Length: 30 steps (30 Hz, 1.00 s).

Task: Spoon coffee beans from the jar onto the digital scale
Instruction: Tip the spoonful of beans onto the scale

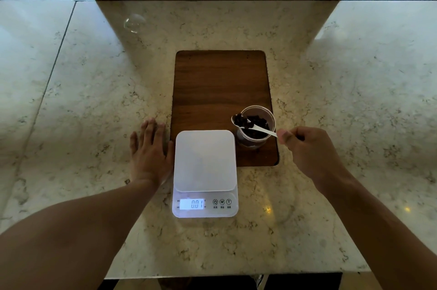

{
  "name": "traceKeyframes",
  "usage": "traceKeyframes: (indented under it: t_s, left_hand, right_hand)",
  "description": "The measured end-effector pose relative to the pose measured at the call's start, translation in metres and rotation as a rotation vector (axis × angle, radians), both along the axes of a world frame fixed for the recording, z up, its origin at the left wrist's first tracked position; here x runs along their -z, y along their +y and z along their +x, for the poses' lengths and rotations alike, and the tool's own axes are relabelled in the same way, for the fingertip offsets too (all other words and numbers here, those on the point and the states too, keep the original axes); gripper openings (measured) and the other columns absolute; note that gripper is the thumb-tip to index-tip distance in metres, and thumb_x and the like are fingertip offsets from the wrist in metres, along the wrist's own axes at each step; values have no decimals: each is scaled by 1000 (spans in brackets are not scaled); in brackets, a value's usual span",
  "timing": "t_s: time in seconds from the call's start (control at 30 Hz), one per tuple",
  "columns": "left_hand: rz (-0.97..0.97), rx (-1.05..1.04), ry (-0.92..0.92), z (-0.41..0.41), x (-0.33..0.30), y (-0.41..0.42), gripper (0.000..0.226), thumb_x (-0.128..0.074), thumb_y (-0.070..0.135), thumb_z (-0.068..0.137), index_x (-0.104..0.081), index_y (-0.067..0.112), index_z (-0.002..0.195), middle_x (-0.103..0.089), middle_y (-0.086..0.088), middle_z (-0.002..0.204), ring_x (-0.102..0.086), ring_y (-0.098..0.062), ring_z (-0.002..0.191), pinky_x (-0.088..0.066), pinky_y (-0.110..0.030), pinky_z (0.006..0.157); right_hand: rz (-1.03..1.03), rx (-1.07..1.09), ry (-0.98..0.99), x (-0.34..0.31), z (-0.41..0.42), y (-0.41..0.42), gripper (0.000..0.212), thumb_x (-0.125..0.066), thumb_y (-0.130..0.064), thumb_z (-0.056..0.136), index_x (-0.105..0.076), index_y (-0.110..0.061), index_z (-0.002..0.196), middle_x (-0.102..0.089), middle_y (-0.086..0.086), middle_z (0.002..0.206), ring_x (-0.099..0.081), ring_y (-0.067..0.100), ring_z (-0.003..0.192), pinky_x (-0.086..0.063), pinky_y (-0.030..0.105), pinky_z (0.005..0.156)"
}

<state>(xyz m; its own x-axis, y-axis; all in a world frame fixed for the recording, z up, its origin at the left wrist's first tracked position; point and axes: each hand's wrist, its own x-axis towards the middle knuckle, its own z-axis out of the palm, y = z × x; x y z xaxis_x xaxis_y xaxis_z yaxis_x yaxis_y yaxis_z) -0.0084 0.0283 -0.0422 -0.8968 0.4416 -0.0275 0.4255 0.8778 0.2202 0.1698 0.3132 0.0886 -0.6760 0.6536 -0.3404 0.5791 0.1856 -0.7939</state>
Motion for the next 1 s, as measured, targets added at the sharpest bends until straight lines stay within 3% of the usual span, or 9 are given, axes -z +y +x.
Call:
traceKeyframes:
  t_s: [0.1, 0.17, 0.23, 0.3, 0.5, 1.0]
  left_hand:
    - [12, -4, -9, 0, -2, 1, 69, -20, 49, 94, -32, 13, 151, -22, -12, 162, -8, -26, 152, -2, -49, 121]
    - [16, -6, -14, 0, -3, 1, 68, -21, 49, 93, -32, 14, 151, -21, -12, 163, -7, -25, 152, -1, -49, 121]
    - [21, -8, -16, 0, -2, 1, 67, -23, 48, 94, -31, 14, 151, -21, -11, 163, -7, -25, 152, -1, -48, 121]
    - [22, -9, -10, 0, -1, 1, 66, -24, 48, 94, -31, 15, 151, -21, -11, 163, -8, -25, 152, -1, -48, 121]
    - [25, -9, 11, 0, 4, -1, 66, -24, 49, 94, -32, 16, 150, -24, -10, 162, -10, -25, 151, -2, -47, 121]
    - [36, -8, 33, -1, 9, -2, 62, -28, 47, 96, -32, 17, 150, -22, -9, 162, -8, -22, 152, -1, -47, 121]
  right_hand:
    - [-41, -18, 6, 1, 0, -10, 34, -62, -36, 94, -71, -9, 75, -40, -11, 32, -33, 3, 27, -28, 14, 36]
    - [-44, -43, 15, 3, -1, -18, 31, -62, -36, 93, -71, -14, 74, -45, -10, 36, -37, 3, 32, -29, 10, 37]
    - [-25, -73, 11, 7, 0, -26, 30, -62, -36, 93, -72, -18, 72, -60, -2, 51, -47, 5, 45, -38, 18, 49]
    - [-10, -82, -11, 13, 0, -34, 28, -63, -37, 92, -71, -21, 71, -64, 5, 60, -48, 4, 47, -38, 25, 52]
    - [-19, -112, -53, 36, 3, -56, 30, -63, -36, 92, -70, -17, 70, -48, -13, 42, -39, 4, 37, -29, 23, 44]
    - [141, -97, -16, 48, 6, -73, 27, -66, -34, 91, -63, -18, 69, -53, -7, 52, -49, 2, 50, -31, 19, 47]
